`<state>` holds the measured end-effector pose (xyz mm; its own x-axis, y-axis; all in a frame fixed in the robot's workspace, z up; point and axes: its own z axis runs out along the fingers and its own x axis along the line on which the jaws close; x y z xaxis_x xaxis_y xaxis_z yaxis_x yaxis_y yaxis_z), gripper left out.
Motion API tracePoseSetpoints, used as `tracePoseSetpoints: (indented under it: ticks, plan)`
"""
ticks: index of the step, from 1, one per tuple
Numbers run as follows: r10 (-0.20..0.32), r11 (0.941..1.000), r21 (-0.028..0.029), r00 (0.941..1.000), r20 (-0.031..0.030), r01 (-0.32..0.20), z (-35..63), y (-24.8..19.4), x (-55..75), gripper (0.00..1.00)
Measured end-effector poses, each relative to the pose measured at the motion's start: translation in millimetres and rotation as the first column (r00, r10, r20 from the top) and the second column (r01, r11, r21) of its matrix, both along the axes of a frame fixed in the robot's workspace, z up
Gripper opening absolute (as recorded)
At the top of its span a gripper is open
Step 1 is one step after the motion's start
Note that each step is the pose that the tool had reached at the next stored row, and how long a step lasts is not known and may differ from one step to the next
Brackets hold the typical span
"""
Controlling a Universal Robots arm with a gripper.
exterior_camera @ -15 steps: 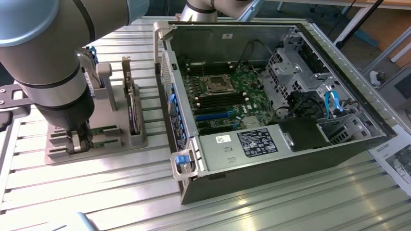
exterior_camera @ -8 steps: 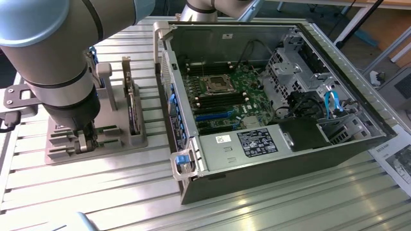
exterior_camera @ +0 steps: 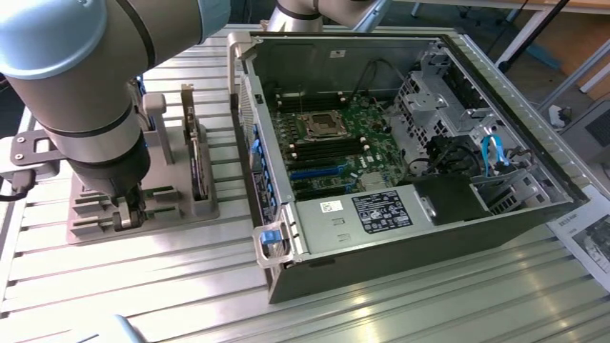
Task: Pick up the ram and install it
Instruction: 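Pick up the ram and move it above insertion slot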
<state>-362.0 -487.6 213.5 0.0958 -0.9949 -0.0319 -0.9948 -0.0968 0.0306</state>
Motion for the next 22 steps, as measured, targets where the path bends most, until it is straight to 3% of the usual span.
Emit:
tracePoseSetpoints:
  ticks: [22]
  plan:
    - [0.000, 1.0000, -0.0001, 1.0000, -0.0002, 0.000, -1.3, 2.4, 0.2, 0.24]
